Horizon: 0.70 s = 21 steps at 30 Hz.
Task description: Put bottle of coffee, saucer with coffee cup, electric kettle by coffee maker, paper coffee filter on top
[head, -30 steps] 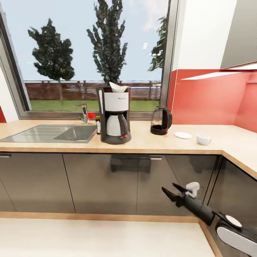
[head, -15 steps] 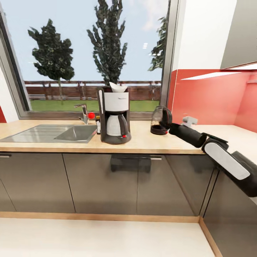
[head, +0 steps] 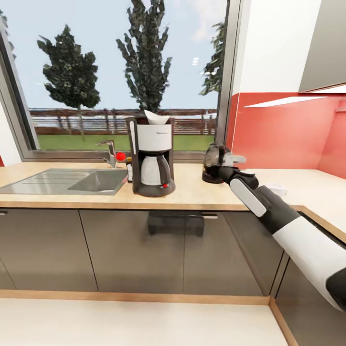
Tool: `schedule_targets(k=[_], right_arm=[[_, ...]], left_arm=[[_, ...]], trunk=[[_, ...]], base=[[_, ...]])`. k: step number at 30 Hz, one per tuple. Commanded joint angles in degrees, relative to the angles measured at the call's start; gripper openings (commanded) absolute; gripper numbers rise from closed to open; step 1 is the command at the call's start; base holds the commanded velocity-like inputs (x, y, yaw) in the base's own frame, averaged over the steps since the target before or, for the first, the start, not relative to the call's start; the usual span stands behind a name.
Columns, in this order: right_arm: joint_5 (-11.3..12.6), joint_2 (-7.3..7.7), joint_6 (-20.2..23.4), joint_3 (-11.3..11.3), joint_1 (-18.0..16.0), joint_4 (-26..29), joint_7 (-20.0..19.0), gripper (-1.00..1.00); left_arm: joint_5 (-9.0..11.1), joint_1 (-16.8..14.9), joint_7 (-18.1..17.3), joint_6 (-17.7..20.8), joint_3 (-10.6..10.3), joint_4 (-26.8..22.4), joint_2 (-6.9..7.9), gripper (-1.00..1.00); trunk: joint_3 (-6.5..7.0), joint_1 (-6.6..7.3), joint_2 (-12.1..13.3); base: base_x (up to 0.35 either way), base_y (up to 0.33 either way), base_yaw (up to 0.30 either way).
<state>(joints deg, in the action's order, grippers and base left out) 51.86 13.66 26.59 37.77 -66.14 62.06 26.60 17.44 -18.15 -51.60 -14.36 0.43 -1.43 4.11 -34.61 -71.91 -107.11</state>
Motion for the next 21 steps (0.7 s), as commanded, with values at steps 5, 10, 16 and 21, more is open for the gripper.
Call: schedule_targets(k=[5,10,16,21], right_arm=[[-0.85,-1.11,-3.08,0.28,-0.26,-8.21,0.28,1.00],[-8.08,-1.86,-4.92,0.35,-0.33,-16.09,-3.54,1.00],[-9.64,-1.96,-5.19,0.38,-0.31,-17.66,-5.06,1.00],[-9.78,-1.97,-5.15,0.38,-0.30,-17.65,-5.37,1.00]], left_arm=[[0.05,-0.04,-0.16,-0.23,0.08,0.06,0.02,1.00],[0.05,-0.04,-0.16,-0.23,0.10,0.08,0.02,1.00],[0.05,-0.04,-0.17,-0.23,0.10,0.05,0.03,1.00],[0.05,-0.04,-0.17,-0.23,0.10,0.05,0.06,1.00]], trunk=[[-0.06,0.00,-0.04],[-0.06,0.00,-0.04],[-0.06,0.00,-0.04],[-0.06,0.00,-0.04]], base=[[0.025,-0.008,0.000],[0.025,-0.025,0.000],[0.017,-0.085,0.000],[0.011,-0.088,0.000]])
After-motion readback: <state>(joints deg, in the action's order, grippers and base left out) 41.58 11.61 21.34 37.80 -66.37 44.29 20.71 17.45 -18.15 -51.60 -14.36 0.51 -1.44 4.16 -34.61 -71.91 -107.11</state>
